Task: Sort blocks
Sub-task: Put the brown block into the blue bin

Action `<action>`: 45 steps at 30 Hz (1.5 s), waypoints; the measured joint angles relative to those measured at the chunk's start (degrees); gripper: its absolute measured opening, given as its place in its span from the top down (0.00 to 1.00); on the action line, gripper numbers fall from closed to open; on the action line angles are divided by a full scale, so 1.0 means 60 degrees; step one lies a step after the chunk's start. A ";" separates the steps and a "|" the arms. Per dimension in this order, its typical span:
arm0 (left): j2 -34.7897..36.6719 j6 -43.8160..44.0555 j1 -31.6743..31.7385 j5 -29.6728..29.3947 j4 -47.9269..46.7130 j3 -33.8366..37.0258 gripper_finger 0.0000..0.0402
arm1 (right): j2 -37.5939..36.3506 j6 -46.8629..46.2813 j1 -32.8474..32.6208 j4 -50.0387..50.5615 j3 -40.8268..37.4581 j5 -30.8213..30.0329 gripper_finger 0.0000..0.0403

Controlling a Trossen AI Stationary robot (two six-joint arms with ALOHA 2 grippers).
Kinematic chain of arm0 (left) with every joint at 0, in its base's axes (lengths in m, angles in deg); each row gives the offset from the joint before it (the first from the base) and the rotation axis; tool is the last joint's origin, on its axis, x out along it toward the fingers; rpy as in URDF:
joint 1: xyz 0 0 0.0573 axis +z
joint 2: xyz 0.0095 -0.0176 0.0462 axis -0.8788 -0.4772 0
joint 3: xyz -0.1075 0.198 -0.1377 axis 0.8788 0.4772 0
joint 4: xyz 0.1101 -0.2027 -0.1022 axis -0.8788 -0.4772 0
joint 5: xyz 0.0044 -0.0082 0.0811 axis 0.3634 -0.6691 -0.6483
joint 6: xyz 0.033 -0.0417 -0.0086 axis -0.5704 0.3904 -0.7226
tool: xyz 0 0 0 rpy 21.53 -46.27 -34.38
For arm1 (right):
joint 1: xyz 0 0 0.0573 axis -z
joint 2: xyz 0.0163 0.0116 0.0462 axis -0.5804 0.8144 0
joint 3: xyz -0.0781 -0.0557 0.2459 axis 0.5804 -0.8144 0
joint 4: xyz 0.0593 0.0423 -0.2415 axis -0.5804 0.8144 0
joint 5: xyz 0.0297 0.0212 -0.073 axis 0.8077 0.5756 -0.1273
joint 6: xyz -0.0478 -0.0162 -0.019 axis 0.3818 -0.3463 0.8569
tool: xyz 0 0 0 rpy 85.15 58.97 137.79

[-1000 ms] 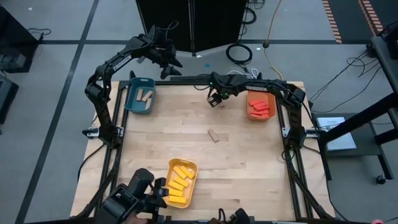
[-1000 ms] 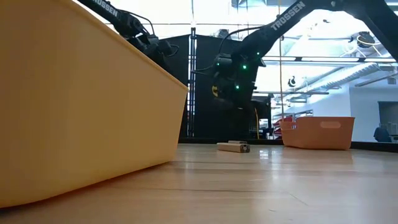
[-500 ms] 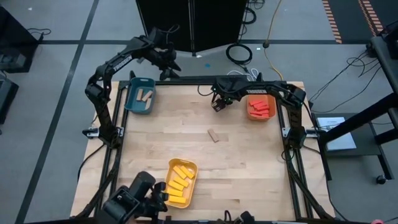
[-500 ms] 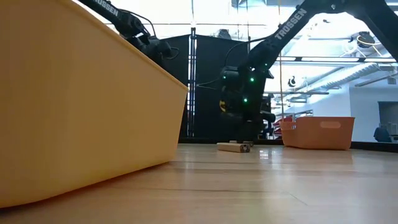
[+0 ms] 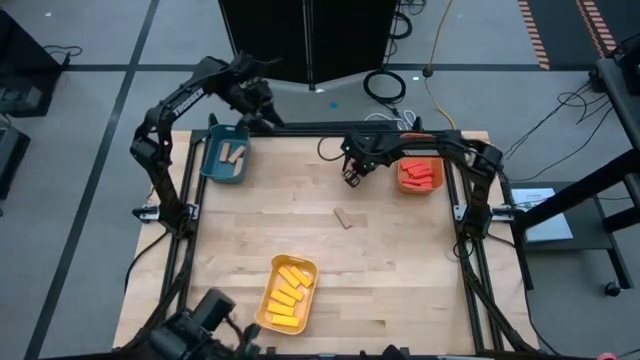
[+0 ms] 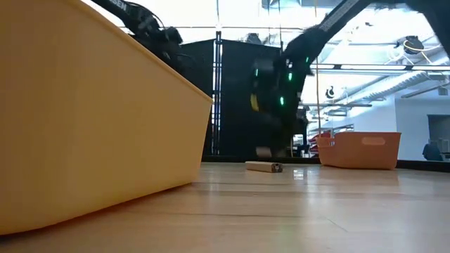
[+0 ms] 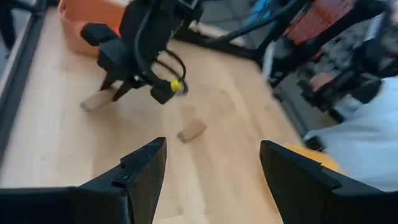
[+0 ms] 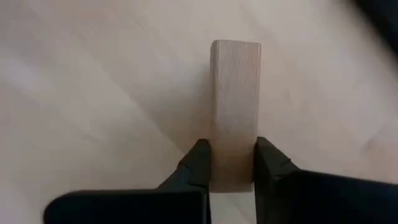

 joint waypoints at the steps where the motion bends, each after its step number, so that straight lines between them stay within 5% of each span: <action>1: 0.0085 -0.0276 0.0071 0.0277 -0.0404 0.0000 0.36 | -0.0273 0.0154 -0.0016 -0.0090 0.0027 0.0069 0.96; 4: 0.0378 -0.1578 0.0086 0.1166 -0.1928 0.0003 0.37 | -0.0967 0.0691 0.0003 -0.0354 0.0058 0.0594 0.96; 9: 0.1914 -0.1983 -0.0249 0.2088 -0.1671 0.1299 0.46 | -0.1973 0.1453 -0.0052 -0.1365 -0.0167 0.1783 0.96; 18: 0.4823 -0.3367 -0.1044 0.3995 -0.1586 0.4369 0.57 | -0.3603 0.1357 -0.0220 -0.7842 -0.3014 0.6386 0.96; 24: 0.4932 -0.3284 -0.1807 0.3994 -0.0342 0.5009 0.58 | -0.3508 0.1267 -0.0830 -0.9506 -0.3136 0.6854 0.96; 27: 0.4614 -0.1609 -0.1893 0.3947 0.1684 0.5002 0.58 | -0.3504 0.1348 -0.1067 -0.9937 -0.3028 0.6855 0.96; 29: 0.4363 0.0193 -0.1805 0.3239 0.3488 0.5002 0.58 | -0.3501 0.1348 -0.1144 -1.0269 -0.2944 0.6854 0.96; 31: 0.4209 0.2602 -0.1721 0.1358 0.5501 0.5002 0.58 | -0.3505 0.1337 -0.1148 -1.0425 -0.2822 0.6830 0.96; 34: 0.4239 0.5934 -0.1719 -0.4337 0.7816 0.5002 0.58 | -0.3505 0.1340 -0.1148 -1.0337 -0.2746 0.6301 0.96; 36: 0.4318 0.6395 -0.1788 -0.6958 0.8266 0.5002 0.58 | -0.3505 0.1484 -0.1106 -1.0335 -0.2746 0.5998 0.96; 38: 0.4482 0.6512 -0.1778 -0.6994 0.8343 0.5004 0.58 | -0.3505 0.1735 -0.0985 -1.0470 -0.2746 0.5851 0.96; 42: 0.4833 0.6952 -0.1842 -0.3841 0.9172 0.5753 0.58 | -0.3462 0.2161 -0.0643 -1.1197 -0.2734 0.5835 0.96; 45: 0.5017 0.8355 -0.2012 -0.3261 1.1494 0.7279 0.58 | -0.3295 0.2223 -0.0464 -1.1779 -0.2732 0.6004 0.96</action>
